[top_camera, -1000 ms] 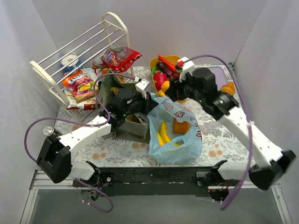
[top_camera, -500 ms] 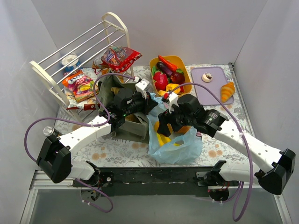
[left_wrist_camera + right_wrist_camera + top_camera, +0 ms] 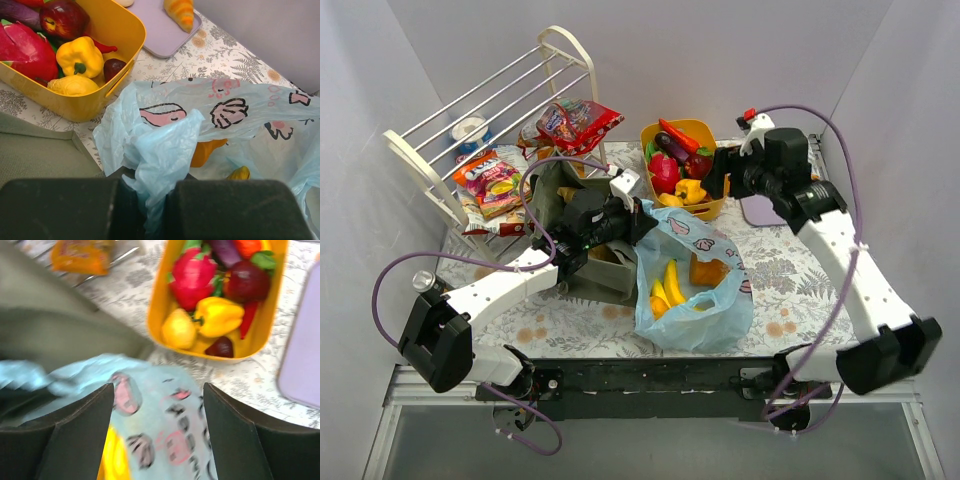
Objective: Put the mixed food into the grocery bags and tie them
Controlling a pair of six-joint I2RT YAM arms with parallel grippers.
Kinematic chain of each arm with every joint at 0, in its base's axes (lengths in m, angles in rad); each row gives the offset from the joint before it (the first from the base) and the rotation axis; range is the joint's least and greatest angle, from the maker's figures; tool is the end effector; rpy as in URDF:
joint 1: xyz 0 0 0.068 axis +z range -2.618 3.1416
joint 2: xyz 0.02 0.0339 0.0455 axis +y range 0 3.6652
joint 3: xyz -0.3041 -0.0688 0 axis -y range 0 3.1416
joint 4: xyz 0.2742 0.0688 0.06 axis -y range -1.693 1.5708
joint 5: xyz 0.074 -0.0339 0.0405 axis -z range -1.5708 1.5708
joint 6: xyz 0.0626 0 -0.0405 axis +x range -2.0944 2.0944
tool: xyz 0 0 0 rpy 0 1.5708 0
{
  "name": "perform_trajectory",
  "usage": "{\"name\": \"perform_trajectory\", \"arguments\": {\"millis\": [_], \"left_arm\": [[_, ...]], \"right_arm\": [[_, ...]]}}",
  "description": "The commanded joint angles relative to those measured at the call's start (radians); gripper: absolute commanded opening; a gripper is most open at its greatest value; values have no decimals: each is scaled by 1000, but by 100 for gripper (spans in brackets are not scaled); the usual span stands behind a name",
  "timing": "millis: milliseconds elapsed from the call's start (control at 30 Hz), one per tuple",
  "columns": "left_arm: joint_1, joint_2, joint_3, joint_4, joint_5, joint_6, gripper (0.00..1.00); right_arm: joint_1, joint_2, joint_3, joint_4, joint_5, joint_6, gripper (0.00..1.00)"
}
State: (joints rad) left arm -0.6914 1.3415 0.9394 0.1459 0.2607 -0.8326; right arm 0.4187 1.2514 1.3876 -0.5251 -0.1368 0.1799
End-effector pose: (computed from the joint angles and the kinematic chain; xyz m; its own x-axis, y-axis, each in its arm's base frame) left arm 0.2646 -0.2399 0.3235 -0.7291 -0.3242 -0.6027 0.3995 0.5134 -0.7595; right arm 0.2833 0.1354 0.4473 -0.4335 0.0011 -0.9011 -0.4477 0.8676 0.2164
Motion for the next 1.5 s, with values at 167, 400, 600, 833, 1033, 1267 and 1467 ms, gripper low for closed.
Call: {"name": "perform_trajectory", "arguments": {"millis": [167, 400, 600, 833, 1033, 1267, 1467], "left_arm": [[-10, -4, 10, -12, 0, 9, 0], [-14, 1, 7, -12, -9, 12, 0], [-16, 8, 10, -16, -9, 15, 0], [-16, 8, 10, -16, 0, 9, 0], [-17, 5, 10, -16, -1, 9, 0], [-19, 1, 12, -16, 0, 9, 0], [-20, -7, 10, -14, -3, 12, 0]], "right_arm": [[-133, 469, 269, 134, 28, -71, 89], [-146, 895, 683, 31, 88, -145, 92], [-147, 1019, 777, 53, 91, -238, 96], [-143, 1083, 743, 42, 74, -304, 96], [-141, 1126, 740, 68, 101, -350, 95], [-103, 1160, 723, 51, 236, -439, 95], [-95, 1162, 711, 100, 255, -464, 89]]}}
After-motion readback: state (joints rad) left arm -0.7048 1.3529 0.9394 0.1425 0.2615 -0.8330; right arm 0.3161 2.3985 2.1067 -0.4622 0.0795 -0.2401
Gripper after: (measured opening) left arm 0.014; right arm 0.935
